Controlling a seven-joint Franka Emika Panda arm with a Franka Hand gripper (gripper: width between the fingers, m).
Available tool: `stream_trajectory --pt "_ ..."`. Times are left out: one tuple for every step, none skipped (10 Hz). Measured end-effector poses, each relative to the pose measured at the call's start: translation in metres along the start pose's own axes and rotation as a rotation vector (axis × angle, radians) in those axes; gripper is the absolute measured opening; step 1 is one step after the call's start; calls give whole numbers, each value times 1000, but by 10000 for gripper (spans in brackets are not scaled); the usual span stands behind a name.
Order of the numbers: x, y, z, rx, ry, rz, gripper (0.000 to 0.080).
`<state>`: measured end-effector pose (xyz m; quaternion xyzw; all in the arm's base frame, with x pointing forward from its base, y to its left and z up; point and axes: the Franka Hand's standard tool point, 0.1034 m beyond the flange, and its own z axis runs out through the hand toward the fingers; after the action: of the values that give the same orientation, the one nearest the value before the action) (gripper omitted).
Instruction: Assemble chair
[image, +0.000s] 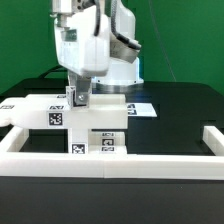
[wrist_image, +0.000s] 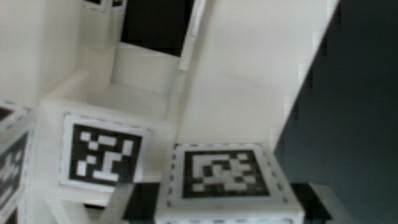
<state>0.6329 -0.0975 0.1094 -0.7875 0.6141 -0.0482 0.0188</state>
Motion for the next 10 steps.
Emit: stream_trajectory --pt "1 0 0 0 1 53 277" --pt "1 0 0 0 0 147 277" --pt "0 0 0 -1 0 234 277" --pt "0 1 0 -2 1 314 278" --pt "-2 1 0 -5 0 392 278" --pt "-5 2 1 -17 -4 462 279" --pt "-6 3 1 -22 -4 506 279" --pt "-8 5 1 -36 -5 589 279" --pt "-10 7 0 -49 -6 637 279" --pt "-10 8 0 -53 -6 662 279"
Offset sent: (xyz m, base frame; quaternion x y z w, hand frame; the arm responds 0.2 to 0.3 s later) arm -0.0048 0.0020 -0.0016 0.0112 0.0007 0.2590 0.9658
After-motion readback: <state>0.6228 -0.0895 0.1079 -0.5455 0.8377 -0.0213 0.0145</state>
